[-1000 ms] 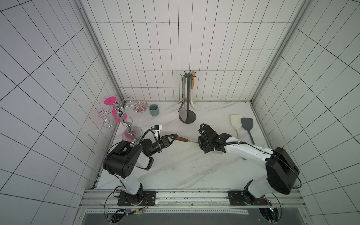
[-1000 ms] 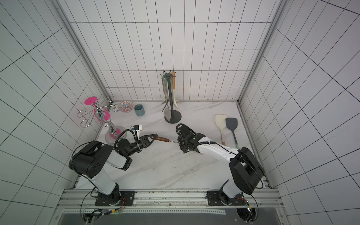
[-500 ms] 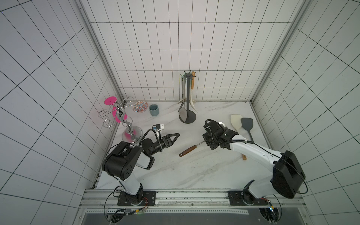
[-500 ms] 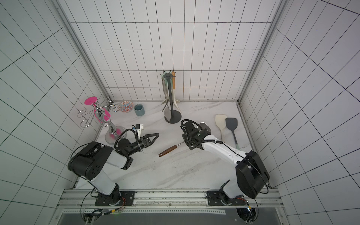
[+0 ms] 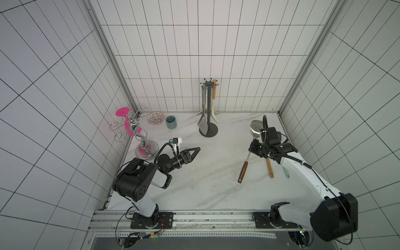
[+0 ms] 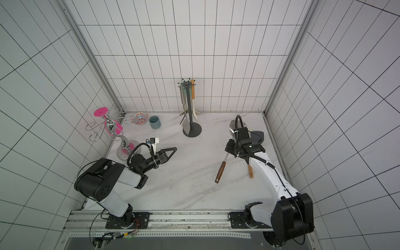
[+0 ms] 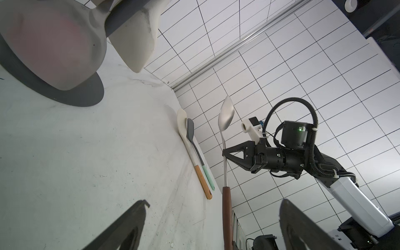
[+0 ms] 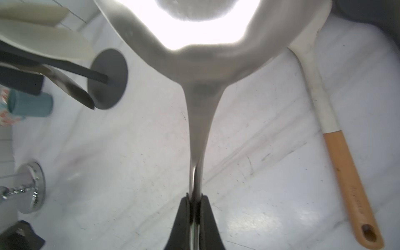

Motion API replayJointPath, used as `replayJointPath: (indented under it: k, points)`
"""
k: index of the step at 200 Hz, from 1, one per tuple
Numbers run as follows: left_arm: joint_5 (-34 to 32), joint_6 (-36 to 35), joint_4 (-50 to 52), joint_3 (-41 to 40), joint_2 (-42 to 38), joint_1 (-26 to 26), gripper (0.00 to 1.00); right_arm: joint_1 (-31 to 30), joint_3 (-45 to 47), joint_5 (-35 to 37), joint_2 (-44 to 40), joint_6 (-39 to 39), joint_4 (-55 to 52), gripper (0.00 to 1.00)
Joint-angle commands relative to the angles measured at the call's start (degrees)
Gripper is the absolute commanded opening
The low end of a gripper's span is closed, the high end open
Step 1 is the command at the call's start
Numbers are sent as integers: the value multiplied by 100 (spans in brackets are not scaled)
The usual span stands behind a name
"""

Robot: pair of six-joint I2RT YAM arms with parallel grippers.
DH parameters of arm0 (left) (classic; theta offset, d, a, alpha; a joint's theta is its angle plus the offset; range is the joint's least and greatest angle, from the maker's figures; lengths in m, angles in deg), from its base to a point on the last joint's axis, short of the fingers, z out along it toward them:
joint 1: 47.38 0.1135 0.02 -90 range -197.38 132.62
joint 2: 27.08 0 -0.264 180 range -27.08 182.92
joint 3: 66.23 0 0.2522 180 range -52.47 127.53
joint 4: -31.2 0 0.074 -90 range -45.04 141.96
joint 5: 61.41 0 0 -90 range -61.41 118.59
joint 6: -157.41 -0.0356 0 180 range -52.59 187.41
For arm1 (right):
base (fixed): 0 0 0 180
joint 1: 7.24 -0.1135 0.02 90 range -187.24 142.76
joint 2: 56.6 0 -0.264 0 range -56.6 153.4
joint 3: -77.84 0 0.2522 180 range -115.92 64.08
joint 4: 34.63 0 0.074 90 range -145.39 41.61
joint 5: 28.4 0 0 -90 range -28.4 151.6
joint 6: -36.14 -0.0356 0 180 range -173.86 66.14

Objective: Take the spatula off the kitchen utensil rack
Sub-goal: Place the spatula at the center of the board.

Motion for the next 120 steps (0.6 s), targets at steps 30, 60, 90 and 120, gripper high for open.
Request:
replayJointPath:
  k: [30, 60, 90, 120]
  points:
    - [-71, -118, -122, 34, -84, -39, 97, 455, -712, -77, 730, 2429, -1203, 0]
    - [-80, -123, -122, 33, -89, -40, 97, 627, -1056, 118, 1364, 2776, -1248, 0]
    - [-83, -134, -122, 44, -78, -40, 97, 909, -1375, 120, 1853, 2962, -991, 0]
    - [-86, -127, -113, 51, -68, -39, 97, 1153, -1682, -319, 2305, 3025, -757, 0]
